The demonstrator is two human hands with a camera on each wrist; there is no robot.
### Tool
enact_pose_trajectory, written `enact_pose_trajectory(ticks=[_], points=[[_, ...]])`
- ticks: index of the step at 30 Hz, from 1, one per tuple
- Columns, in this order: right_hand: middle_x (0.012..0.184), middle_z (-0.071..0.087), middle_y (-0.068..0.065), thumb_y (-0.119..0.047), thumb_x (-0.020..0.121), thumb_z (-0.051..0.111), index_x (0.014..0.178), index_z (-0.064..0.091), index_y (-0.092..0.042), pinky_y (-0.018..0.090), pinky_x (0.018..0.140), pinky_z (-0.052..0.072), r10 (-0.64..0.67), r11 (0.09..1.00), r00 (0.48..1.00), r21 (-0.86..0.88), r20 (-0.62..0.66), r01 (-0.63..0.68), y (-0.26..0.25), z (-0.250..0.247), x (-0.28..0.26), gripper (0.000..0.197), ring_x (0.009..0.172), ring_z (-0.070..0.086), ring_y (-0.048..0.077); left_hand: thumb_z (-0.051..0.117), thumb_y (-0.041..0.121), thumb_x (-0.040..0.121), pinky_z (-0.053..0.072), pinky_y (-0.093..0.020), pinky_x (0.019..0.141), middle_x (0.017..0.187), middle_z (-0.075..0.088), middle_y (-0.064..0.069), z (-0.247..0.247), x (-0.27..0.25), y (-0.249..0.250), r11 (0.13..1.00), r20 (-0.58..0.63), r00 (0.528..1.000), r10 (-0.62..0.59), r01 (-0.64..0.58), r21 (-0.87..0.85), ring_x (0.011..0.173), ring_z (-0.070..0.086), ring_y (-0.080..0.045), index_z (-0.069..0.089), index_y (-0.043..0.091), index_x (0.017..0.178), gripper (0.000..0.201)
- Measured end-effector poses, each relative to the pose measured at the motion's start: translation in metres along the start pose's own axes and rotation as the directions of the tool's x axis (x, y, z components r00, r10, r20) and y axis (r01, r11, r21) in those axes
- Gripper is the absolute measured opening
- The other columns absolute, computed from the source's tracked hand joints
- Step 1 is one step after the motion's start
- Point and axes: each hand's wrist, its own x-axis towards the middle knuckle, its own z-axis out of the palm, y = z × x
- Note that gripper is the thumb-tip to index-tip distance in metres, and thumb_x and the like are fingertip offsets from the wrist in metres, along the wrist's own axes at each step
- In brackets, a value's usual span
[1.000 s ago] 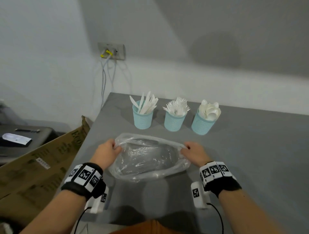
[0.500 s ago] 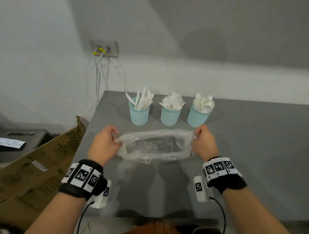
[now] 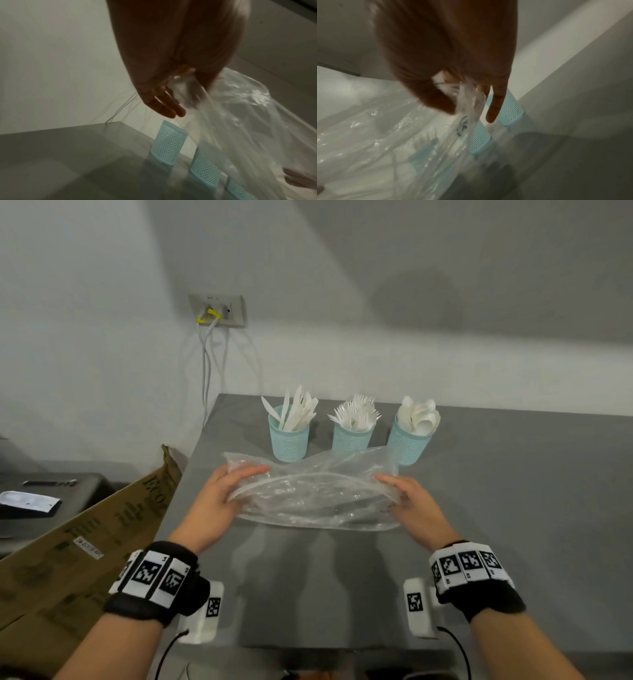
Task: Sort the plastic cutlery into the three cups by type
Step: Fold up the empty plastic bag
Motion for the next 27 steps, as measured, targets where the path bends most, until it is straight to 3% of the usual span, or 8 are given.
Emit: enact_pose_trajectory(ticks=[4, 7, 9, 13, 16, 20, 24, 27], points=[[0.124, 0.059, -0.004, -0.047, 0.09, 0.055, 0.116, 0.067, -0.02, 0.027, 0.095, 0.033, 0.128, 0.944, 0.991, 0.309, -0.029, -0.113, -0.01, -0.004, -0.006, 0.039, 0.117, 0.052, 0.011, 0.049, 0.063, 0.085, 0.038, -0.034, 0.103, 0.136, 0.042, 0.013, -0.006, -0.005, 0.009, 0.964, 0.029, 0.992, -0.119, 0.123, -0.236, 0.121, 0.048, -0.005, 0.058, 0.044, 0.122, 0.042], [0.11, 0.063, -0.008, -0.05, 0.093, 0.047, 0.109, 0.068, -0.016, 0.024, 0.085, 0.036, 0.159, 0.932, 0.985, 0.339, -0.071, -0.126, -0.018, -0.001, -0.002, 0.043, 0.104, 0.056, 0.007, 0.048, 0.032, 0.097, 0.039, -0.03, 0.105, 0.132, 0.042, 0.009, -0.001, -0.003, 0.017, 0.981, -0.101, 0.991, -0.084, 0.064, -0.182, 0.115, 0.045, 0.005, 0.056, 0.035, 0.124, 0.028], [0.108, 0.057, -0.002, -0.032, 0.085, 0.068, 0.113, 0.057, -0.019, 0.016, 0.073, 0.041, 0.068, 0.977, 0.994, 0.209, -0.083, -0.05, -0.018, 0.004, -0.001, 0.033, 0.094, 0.054, 0.009, 0.066, 0.009, 0.086, 0.03, -0.028, 0.113, 0.142, 0.026, 0.001, 0.003, 0.0, 0.016, 0.999, -0.055, 0.998, -0.039, 0.037, -0.029, 0.125, 0.037, -0.004, 0.042, 0.034, 0.137, 0.062], [0.125, 0.028, -0.001, -0.016, 0.065, 0.085, 0.136, 0.037, -0.045, 0.03, 0.105, 0.032, 0.003, 0.994, 0.997, -0.107, 0.072, 0.005, -0.013, 0.002, -0.004, 0.091, 0.115, 0.033, 0.01, 0.083, 0.008, 0.069, 0.039, -0.032, 0.106, 0.144, 0.005, 0.0, 0.005, -0.002, 0.011, 0.971, 0.025, 0.991, -0.134, 0.126, 0.203, 0.1, 0.047, -0.021, 0.012, 0.031, 0.15, 0.11], [0.11, 0.037, 0.005, -0.021, 0.071, 0.081, 0.131, 0.053, -0.025, 0.03, 0.102, 0.034, 0.071, 0.903, 0.996, -0.428, 0.055, -0.04, -0.011, -0.002, 0.001, 0.067, 0.114, 0.041, 0.022, 0.076, 0.014, 0.078, 0.041, -0.034, 0.102, 0.132, 0.029, -0.01, 0.001, 0.001, -0.002, 0.907, -0.112, 0.992, -0.05, 0.092, 0.41, 0.101, 0.049, -0.016, 0.027, 0.019, 0.148, 0.085], [0.101, 0.046, 0.011, -0.029, 0.086, 0.06, 0.091, 0.07, -0.009, 0.031, 0.09, 0.035, -0.039, 0.806, 0.991, -0.59, -0.132, -0.047, -0.014, -0.005, 0.006, 0.023, 0.109, 0.04, 0.031, 0.061, 0.019, 0.088, 0.047, -0.039, 0.08, 0.098, 0.047, -0.007, -0.001, 0.002, -0.006, 0.759, -0.189, 0.979, 0.075, 0.067, 0.647, 0.087, 0.052, -0.027, 0.07, 0.017, 0.11, 0.025], [0.129, 0.043, -0.004, -0.039, 0.082, 0.064, 0.095, 0.073, -0.019, 0.034, 0.098, 0.027, -0.208, 0.761, 0.959, -0.647, -0.192, 0.036, -0.031, -0.005, 0.004, 0.025, 0.118, 0.035, 0.025, 0.079, 0.029, 0.068, 0.046, -0.047, 0.093, 0.14, 0.039, -0.011, 0.013, 0.001, 0.005, 0.701, -0.069, 0.97, 0.231, -0.117, 0.704, 0.118, 0.048, -0.033, 0.056, 0.021, 0.116, 0.054], [0.119, 0.057, 0.0, -0.03, 0.085, 0.062, 0.107, 0.068, -0.016, 0.032, 0.094, 0.032, -0.211, 0.828, 0.969, -0.55, -0.132, 0.106, -0.042, 0.002, 0.012, 0.026, 0.115, 0.046, 0.025, 0.064, 0.007, 0.079, 0.055, -0.041, 0.07, 0.147, 0.027, 0.004, 0.031, 0.003, 0.023, 0.751, 0.195, 0.917, 0.347, -0.397, 0.529, 0.09, 0.063, -0.026, 0.039, 0.028, 0.112, 0.047]])
